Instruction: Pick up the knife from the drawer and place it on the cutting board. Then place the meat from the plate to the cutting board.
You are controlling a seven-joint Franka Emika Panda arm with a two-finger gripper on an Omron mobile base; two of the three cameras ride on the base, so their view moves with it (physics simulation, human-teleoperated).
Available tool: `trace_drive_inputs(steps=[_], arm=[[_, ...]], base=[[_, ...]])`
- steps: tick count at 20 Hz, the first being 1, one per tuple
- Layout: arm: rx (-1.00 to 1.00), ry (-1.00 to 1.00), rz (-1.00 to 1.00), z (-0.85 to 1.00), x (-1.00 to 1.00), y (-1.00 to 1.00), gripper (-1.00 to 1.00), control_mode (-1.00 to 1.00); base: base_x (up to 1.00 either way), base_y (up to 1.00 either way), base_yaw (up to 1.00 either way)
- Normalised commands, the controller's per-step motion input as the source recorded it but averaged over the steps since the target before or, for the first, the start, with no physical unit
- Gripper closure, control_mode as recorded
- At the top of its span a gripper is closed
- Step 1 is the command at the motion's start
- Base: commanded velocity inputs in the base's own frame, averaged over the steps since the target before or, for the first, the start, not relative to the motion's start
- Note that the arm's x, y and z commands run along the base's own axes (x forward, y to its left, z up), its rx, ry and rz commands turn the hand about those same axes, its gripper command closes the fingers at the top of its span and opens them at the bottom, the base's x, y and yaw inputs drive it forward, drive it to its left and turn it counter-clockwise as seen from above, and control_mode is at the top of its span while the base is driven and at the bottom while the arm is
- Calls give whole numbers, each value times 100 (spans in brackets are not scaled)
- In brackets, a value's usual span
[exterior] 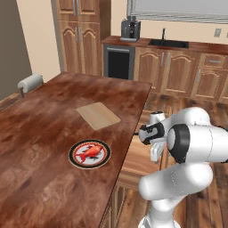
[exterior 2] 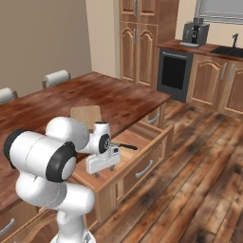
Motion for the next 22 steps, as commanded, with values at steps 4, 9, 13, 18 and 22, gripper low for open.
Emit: trace_drive_inputs(steps=[4, 9, 13, 18, 22], arm=[[0, 2, 1, -8, -10, -31, -100, -100], [0, 0, 0, -3, -33, -31, -100, -100], [0, 0, 0, -15, -31, -26, -100, -100], [0, 0, 0, -19, -24, -19, -100, -100], [0, -5, 0, -1, -3, -1, -100, -100]], base=[[0, 0, 0], [0, 0, 0], [0, 0, 0], [0, 0, 0], [0, 0, 0]])
